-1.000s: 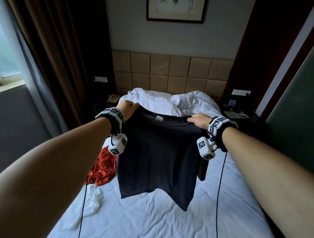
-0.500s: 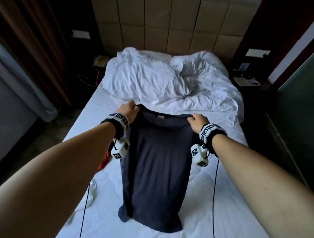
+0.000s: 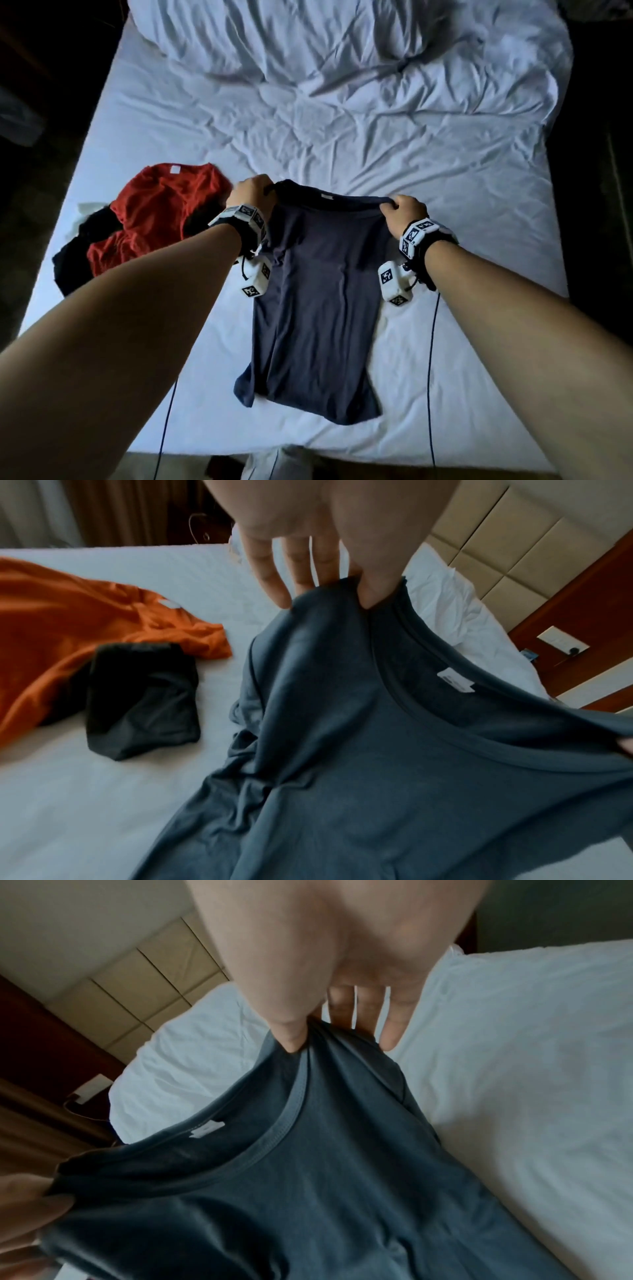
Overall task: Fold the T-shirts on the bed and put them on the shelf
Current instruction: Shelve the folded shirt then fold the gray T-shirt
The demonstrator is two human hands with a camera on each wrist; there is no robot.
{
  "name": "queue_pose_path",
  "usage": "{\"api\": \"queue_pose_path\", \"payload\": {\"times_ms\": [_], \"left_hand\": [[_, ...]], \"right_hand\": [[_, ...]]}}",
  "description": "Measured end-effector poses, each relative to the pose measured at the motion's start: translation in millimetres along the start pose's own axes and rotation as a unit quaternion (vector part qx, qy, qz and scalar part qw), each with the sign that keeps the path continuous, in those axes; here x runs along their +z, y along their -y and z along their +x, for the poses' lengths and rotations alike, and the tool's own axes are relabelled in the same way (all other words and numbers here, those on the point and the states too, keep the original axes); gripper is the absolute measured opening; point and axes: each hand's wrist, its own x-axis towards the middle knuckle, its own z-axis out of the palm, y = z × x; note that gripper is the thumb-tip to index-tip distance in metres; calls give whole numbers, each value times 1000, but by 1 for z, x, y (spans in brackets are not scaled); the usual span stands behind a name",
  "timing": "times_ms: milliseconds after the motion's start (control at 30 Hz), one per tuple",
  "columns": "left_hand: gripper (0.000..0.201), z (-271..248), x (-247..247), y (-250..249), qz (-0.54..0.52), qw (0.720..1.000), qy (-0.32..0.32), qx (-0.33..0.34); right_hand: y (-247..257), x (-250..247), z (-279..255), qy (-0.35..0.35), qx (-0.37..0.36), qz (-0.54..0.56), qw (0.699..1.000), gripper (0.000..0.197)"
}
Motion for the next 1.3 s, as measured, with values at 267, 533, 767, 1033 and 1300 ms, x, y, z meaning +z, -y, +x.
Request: {"api": "queue_pose_path", "payload": {"times_ms": [267, 533, 767, 1033, 1300], "left_hand": [[18, 7, 61, 27, -33, 999, -8, -17], [17, -47, 102, 63, -66, 995, 42, -62], [15, -92, 144, 110, -21, 984, 152, -84], [16, -159, 186, 168, 86, 958, 259, -92], [41, -210, 211, 207, 117, 949, 284, -63]], "right_hand": [[-31, 58, 7, -1, 30, 15, 999, 24], [-72, 92, -50, 82, 89, 18, 993, 23], [-114, 130, -104, 131, 100, 1, 986, 24], [-180, 168, -176, 225, 86, -40, 970, 23], [-225, 207, -224, 306, 18, -94, 947, 22]]}}
